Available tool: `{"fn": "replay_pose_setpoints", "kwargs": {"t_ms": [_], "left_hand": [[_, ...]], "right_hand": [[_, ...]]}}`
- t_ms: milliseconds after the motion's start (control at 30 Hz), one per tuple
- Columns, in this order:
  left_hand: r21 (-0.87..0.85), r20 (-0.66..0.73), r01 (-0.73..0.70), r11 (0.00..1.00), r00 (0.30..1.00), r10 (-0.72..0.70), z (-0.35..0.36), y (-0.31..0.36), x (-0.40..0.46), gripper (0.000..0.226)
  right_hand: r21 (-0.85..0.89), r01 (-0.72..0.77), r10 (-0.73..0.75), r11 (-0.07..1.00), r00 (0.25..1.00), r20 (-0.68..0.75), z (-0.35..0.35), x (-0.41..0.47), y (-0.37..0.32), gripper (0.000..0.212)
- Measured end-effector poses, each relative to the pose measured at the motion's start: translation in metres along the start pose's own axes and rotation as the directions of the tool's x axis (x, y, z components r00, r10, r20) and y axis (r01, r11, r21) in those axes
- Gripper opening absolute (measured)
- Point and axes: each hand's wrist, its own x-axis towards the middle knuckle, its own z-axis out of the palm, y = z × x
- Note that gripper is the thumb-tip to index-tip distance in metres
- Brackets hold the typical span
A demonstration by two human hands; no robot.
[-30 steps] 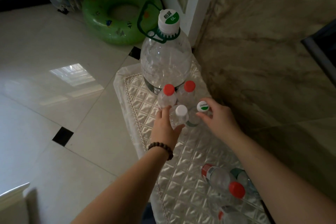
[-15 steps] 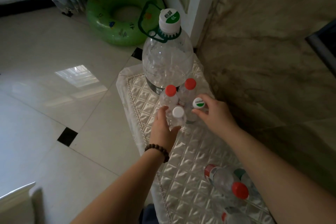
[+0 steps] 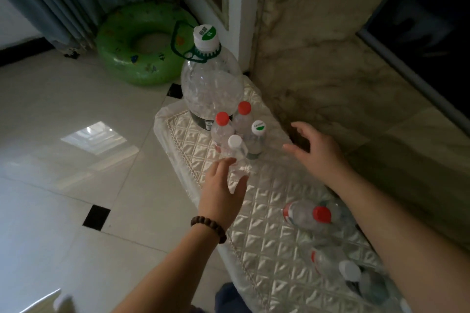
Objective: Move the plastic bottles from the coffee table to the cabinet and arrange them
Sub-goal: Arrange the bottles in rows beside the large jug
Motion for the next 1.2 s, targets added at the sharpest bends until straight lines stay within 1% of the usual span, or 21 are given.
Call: {"fn": "replay_pose_setpoints", "kwargs": {"t_ms": [167,267,367,467,533,600,700,800,900,1067,1200], "left_hand": [[-0.037,0.174,-0.128,0.991,0.976,0.133,0.003,0.022,-0.039,0.042],[-0.054,0.258,-0.184,0.981,0.947,0.192,0.011,0.033,-0.065,0.044],[-0.064,0.294,-0.237,0.969,0.924,0.245,0.025,0.041,-0.085,0.049],[-0.052,0.322,-0.263,0.963,0.909,0.266,0.042,0.045,-0.093,0.063],[-0.023,0.334,-0.266,0.964,0.907,0.258,0.054,0.045,-0.092,0.072],[0.041,0.347,-0.245,0.969,0.912,0.216,0.069,0.045,-0.087,0.079],[0.1,0.387,-0.198,0.975,0.911,0.145,0.094,0.045,-0.075,0.088],[0.166,0.416,-0.181,0.969,0.904,0.098,0.117,0.043,-0.067,0.093],[0.208,0.367,-0.146,0.967,0.928,0.061,0.136,0.04,-0.066,0.089],[0.181,0.279,-0.085,0.98,0.96,0.032,0.149,0.039,-0.068,0.06],[0.153,0.151,-0.07,0.986,0.987,0.047,0.139,0.039,-0.065,0.056]], "right_hand": [[0.074,-0.101,0.112,0.992,0.98,-0.162,-0.035,-0.07,0.029,0.05],[0.127,-0.155,0.18,0.98,0.959,-0.218,-0.045,-0.119,0.044,0.047],[0.149,-0.181,0.216,0.972,0.94,-0.264,-0.046,-0.161,0.058,0.045],[0.124,-0.23,0.257,0.965,0.922,-0.29,-0.042,-0.193,0.073,0.046],[0.107,-0.265,0.285,0.958,0.908,-0.308,-0.04,-0.206,0.082,0.046],[0.069,-0.283,0.29,0.957,0.905,-0.31,-0.039,-0.212,0.09,0.047],[0.02,-0.284,0.276,0.959,0.914,-0.298,-0.037,-0.208,0.102,0.051],[-0.005,-0.264,0.253,0.965,0.931,-0.262,-0.034,-0.195,0.115,0.059],[-0.006,-0.251,0.245,0.968,0.948,-0.203,-0.032,-0.181,0.125,0.067],[-0.03,-0.206,0.2,0.978,0.971,-0.127,-0.028,-0.159,0.136,0.077],[-0.066,-0.188,0.183,0.98,0.98,-0.076,-0.022,-0.142,0.139,0.081]]}}
